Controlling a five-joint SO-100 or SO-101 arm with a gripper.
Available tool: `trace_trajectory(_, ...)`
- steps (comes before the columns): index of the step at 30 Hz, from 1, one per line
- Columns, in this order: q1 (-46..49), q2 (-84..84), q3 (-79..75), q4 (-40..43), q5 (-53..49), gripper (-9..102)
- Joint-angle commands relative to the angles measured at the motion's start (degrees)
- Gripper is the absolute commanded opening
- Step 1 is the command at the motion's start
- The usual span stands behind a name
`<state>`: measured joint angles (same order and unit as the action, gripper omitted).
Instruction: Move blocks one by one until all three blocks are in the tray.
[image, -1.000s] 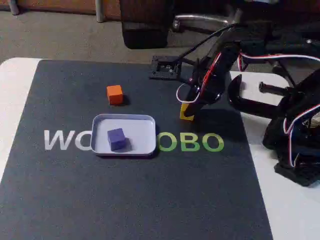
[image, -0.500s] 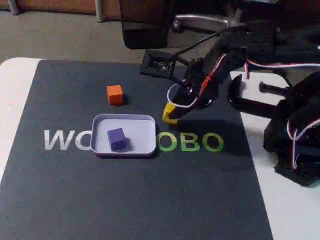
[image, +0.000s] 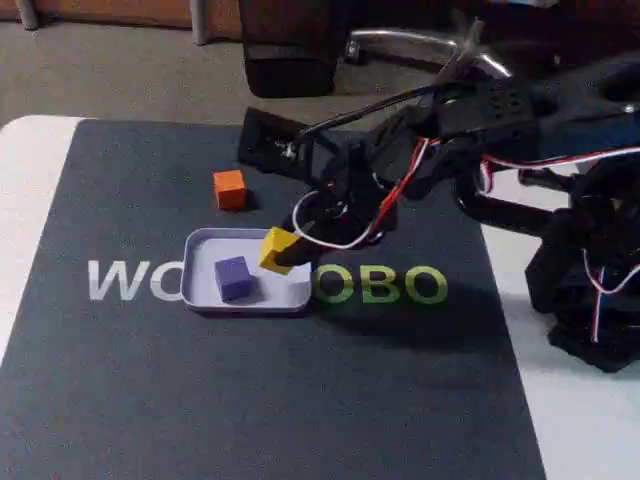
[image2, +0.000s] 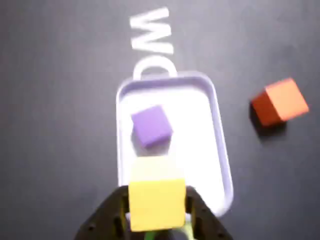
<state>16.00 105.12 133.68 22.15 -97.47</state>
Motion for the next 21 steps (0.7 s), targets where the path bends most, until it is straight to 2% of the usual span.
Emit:
trace_trajectory(1, 0.9, -1.0, -2.9, -2.5, -0.9, -7)
trace_trajectory(11, 3.1, -3.0, -2.9, -3.2, -4.0, 12)
trace_trajectory(21, 3.3, -0.9, -2.4, -2.6, -5.0, 15)
